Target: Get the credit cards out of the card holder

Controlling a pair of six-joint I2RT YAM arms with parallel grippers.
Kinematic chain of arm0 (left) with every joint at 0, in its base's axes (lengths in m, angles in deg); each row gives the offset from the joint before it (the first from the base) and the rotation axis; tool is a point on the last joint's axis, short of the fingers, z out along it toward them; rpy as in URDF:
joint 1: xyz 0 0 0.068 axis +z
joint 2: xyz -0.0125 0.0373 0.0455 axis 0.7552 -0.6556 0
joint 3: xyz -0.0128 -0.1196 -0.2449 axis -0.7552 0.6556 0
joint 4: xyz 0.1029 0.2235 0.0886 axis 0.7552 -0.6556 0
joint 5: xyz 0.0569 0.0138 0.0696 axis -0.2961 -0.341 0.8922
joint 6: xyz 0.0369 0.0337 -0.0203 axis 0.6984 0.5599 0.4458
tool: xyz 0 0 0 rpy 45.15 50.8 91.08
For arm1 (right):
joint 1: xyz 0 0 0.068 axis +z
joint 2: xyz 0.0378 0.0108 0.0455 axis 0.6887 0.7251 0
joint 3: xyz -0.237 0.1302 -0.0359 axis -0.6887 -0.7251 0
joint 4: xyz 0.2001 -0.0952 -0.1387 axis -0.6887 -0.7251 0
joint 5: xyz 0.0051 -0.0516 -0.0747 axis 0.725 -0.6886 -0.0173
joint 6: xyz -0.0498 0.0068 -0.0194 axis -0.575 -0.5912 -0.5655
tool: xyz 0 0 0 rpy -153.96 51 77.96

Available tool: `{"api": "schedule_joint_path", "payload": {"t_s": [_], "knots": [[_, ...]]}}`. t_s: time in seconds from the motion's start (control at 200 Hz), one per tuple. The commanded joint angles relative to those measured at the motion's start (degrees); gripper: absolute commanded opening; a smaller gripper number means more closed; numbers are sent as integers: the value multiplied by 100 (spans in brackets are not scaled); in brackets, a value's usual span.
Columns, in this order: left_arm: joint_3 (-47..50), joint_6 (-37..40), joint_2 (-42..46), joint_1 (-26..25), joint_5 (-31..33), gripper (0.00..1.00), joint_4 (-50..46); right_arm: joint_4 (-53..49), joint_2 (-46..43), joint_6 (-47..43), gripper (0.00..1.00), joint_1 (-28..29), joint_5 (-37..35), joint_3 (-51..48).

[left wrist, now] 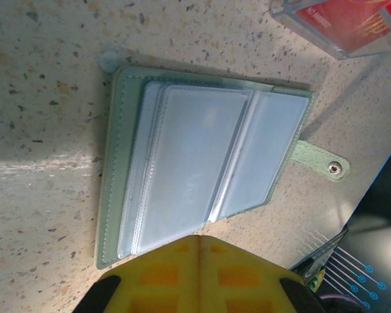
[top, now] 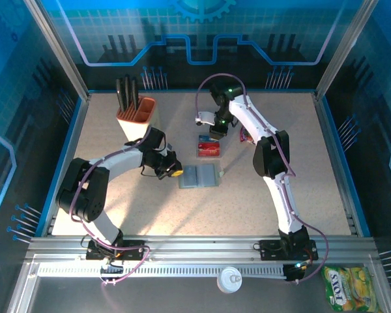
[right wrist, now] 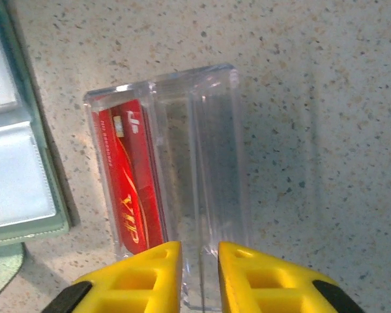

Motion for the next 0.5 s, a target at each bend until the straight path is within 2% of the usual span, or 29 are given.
{"api": "schedule_joint_path", "payload": {"t_s": [0.0, 0.23, 0.495], "knots": [[51, -6, 146, 42, 36, 0, -195, 317, -128, 148, 25, -1, -318, -11], [50, -7, 137, 42, 18, 0, -168, 1168, -578, 428, 27, -17, -459, -511], [95, -6, 151, 42, 23, 0, -148, 1417, -478, 624, 29, 43, -501, -533]]}}
